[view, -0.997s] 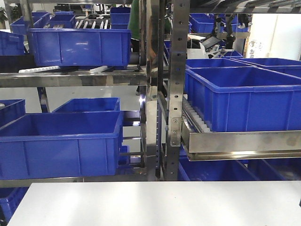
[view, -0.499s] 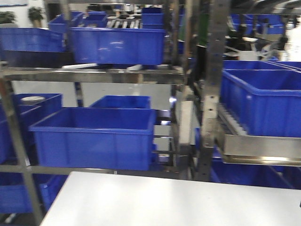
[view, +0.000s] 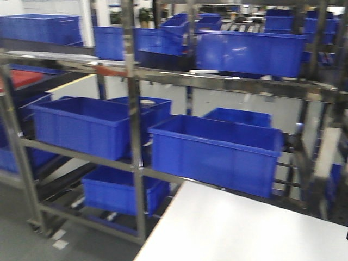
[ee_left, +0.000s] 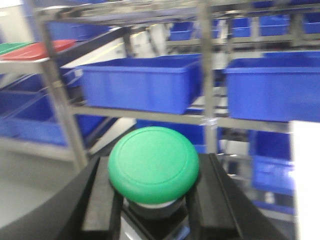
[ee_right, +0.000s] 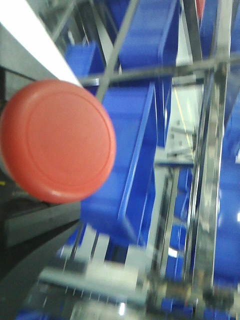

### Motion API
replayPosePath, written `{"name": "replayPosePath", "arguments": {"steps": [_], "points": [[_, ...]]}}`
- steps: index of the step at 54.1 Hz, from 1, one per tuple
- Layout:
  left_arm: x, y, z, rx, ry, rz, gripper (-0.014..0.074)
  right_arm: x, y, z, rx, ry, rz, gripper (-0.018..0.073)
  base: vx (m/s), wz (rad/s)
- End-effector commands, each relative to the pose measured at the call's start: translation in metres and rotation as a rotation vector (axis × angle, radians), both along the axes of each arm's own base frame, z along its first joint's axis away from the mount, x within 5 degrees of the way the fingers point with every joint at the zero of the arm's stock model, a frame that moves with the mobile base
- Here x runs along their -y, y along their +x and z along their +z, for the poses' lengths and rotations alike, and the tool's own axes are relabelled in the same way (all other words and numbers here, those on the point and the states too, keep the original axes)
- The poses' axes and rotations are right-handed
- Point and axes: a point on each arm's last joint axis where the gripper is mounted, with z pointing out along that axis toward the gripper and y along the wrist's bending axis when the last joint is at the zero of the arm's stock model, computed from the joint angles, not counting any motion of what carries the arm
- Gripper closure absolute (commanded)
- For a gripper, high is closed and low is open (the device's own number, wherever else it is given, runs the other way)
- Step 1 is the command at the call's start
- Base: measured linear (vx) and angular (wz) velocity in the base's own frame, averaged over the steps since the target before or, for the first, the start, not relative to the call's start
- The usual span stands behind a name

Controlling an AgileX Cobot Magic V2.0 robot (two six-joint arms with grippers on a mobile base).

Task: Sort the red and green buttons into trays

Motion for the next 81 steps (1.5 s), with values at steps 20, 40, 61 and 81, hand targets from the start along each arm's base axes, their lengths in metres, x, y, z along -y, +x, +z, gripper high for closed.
{"name": "replayPosePath", "arguments": {"steps": [20,40,61,81], "points": [[0.0039,0.001,0.0152,0.088,-0.023,-0.039,0.0594,-0.0037,-0.0001,0.0164,0.087,0.003,0.042,0.0559,-0.12,0.66],[0.0039,0.001,0.0152,0.088,-0.023,-0.039,0.0594,-0.0037,-0.0001,0.0164,0.087,0.003,0.042,0.0559,-0.08,0.73],[0.0039,0.001,0.0152,0.088,-0.023,-0.039,0.0594,-0.0037,-0.0001,0.0164,0.087,0.003,0.042,0.0559,0.1,0.82],[0.0038,0.0006,0.0154,0.09,-0.023,-0.039,0.0594,-0.0035,-0.0001,0.0161,0.084,0.003,0.04,0.0559,0.29,0.59]]}}
